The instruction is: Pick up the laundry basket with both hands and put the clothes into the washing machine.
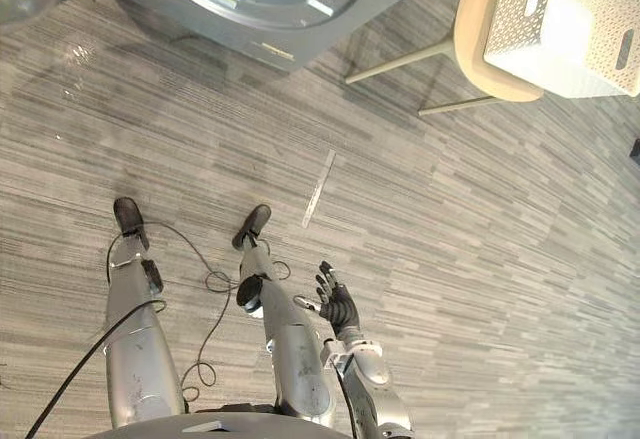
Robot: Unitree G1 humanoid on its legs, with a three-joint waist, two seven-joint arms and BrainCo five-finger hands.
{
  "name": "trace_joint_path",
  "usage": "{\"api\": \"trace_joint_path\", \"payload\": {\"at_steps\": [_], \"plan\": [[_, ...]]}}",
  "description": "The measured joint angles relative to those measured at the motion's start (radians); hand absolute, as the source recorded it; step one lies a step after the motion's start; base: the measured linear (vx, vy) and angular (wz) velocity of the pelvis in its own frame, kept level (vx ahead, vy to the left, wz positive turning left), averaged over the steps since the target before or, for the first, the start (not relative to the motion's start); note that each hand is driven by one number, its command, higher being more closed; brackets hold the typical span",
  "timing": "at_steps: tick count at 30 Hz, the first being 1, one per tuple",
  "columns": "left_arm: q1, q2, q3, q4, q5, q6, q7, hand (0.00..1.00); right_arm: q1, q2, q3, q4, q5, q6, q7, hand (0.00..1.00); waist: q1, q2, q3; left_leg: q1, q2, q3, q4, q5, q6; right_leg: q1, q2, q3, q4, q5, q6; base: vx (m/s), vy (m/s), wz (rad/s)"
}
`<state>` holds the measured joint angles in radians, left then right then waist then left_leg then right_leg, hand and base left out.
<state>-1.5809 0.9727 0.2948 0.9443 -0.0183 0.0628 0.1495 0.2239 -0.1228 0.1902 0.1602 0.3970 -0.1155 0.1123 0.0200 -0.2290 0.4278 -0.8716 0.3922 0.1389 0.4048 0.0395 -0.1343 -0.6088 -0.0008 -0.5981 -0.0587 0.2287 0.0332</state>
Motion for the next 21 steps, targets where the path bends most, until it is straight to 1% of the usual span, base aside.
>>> {"api": "trace_joint_path", "payload": {"at_steps": [3,4,5,7,9,12,13,14,15,16,17,18,19,21], "plan": [[0.057,-0.001,0.105,-0.043,0.000,-0.008,-0.002,0.00,0.000,0.000,0.017,-0.053,0.007,0.000,0.018,0.00,0.006,0.000,0.000,-0.008,0.018,0.005,0.025,-0.016,-0.004,-0.004,0.013,0.010,0.003,0.004,-0.005,0.09,0.001,-0.18],[0.095,-0.001,0.160,-0.069,-0.003,-0.011,-0.006,0.00,0.000,-0.001,0.016,-0.071,0.007,0.000,0.021,0.00,0.008,0.000,0.000,-0.008,0.027,0.009,0.034,-0.024,-0.006,-0.003,0.018,0.015,0.003,0.004,-0.005,0.14,0.007,-0.20],[0.130,-0.001,0.218,-0.083,-0.022,-0.019,-0.015,0.00,0.000,-0.002,0.015,-0.083,0.007,0.000,0.023,0.00,0.009,0.001,0.000,-0.008,0.033,0.012,0.042,-0.033,-0.008,-0.003,0.022,0.020,0.002,0.004,-0.005,0.11,0.009,-0.20],[0.181,0.001,0.281,-0.109,-0.066,-0.016,-0.050,0.00,0.004,-0.009,0.016,-0.085,0.006,0.003,0.035,0.00,0.015,0.001,0.000,-0.008,0.041,0.019,0.056,-0.044,-0.009,-0.003,0.028,0.032,0.000,0.002,-0.007,0.11,0.032,-0.16],[0.201,0.002,0.295,-0.115,-0.081,-0.011,-0.070,0.00,0.013,-0.015,0.017,-0.086,0.000,0.010,0.047,0.00,0.021,0.002,-0.001,-0.008,0.049,0.024,0.071,-0.054,-0.009,-0.002,0.032,0.041,0.001,0.002,-0.007,0.10,0.047,-0.14],[0.303,-0.006,0.301,-0.149,-0.081,-0.006,-0.101,0.00,0.045,-0.028,0.016,-0.082,-0.011,0.016,0.061,0.00,0.027,0.019,-0.010,-0.002,0.060,0.024,0.099,-0.076,-0.009,0.016,0.039,0.046,0.000,0.000,-0.011,0.10,0.066,-0.06],[0.349,-0.037,0.286,-0.165,-0.085,-0.003,-0.109,0.00,0.062,-0.042,0.016,-0.075,-0.020,0.022,0.062,0.00,0.030,0.029,-0.026,0.002,0.058,0.025,0.099,-0.080,-0.007,0.020,0.037,0.045,0.003,-0.005,-0.023,0.07,0.052,0.03],[0.358,-0.044,0.280,-0.171,-0.086,-0.001,-0.110,0.00,0.064,-0.044,0.016,-0.073,-0.027,0.025,0.062,0.00,0.031,0.031,-0.031,0.003,0.057,0.025,0.098,-0.080,-0.007,0.020,0.036,0.045,0.004,-0.005,-0.027,0.09,0.065,0.11],[0.398,-0.061,0.221,-0.195,-0.087,0.005,-0.109,0.00,0.067,-0.054,0.016,-0.065,-0.052,0.034,0.063,0.00,0.039,0.037,-0.043,0.016,0.052,0.026,0.096,-0.080,-0.007,0.031,0.033,0.043,0.006,-0.006,-0.035,0.11,0.069,0.19],[0.445,-0.075,0.129,-0.235,-0.089,0.010,-0.109,0.00,0.067,-0.061,0.016,-0.064,-0.054,0.036,0.065,0.00,0.050,0.042,-0.045,0.047,0.041,0.029,0.086,-0.077,-0.007,0.055,0.024,0.040,0.011,-0.013,-0.047,0.13,0.087,0.27],[0.473,-0.083,0.070,-0.268,-0.099,0.010,-0.109,0.00,0.067,-0.066,0.016,-0.065,-0.064,0.036,0.065,0.00,0.054,0.047,-0.049,0.062,0.032,0.029,0.075,-0.072,-0.006,0.065,0.017,0.039,0.019,-0.016,-0.051,0.13,0.111,0.43],[0.540,-0.093,-0.078,-0.360,-0.150,0.008,-0.112,0.00,0.065,-0.079,0.016,-0.066,-0.087,0.033,0.067,0.00,0.063,0.063,-0.060,0.096,0.011,0.030,0.052,-0.066,-0.001,0.087,-0.004,0.033,0.039,-0.030,-0.048,0.08,0.130,0.49],[0.608,-0.093,-0.252,-0.469,-0.245,-0.002,-0.122,0.00,0.065,-0.088,0.016,-0.062,-0.093,0.032,0.068,0.00,0.069,0.078,-0.088,0.127,-0.010,0.037,0.035,-0.064,0.003,0.101,-0.028,0.032,0.060,-0.044,-0.044,0.06,0.112,0.46],[0.667,-0.094,-0.432,-0.576,-0.350,-0.007,-0.163,0.00,0.065,-0.089,0.016,-0.062,-0.097,0.031,0.068,0.00,0.067,0.093,-0.121,0.162,-0.031,0.050,0.021,-0.065,0.011,0.118,-0.055,0.035,0.080,-0.054,-0.033,0.08,0.188,0.22]]}}
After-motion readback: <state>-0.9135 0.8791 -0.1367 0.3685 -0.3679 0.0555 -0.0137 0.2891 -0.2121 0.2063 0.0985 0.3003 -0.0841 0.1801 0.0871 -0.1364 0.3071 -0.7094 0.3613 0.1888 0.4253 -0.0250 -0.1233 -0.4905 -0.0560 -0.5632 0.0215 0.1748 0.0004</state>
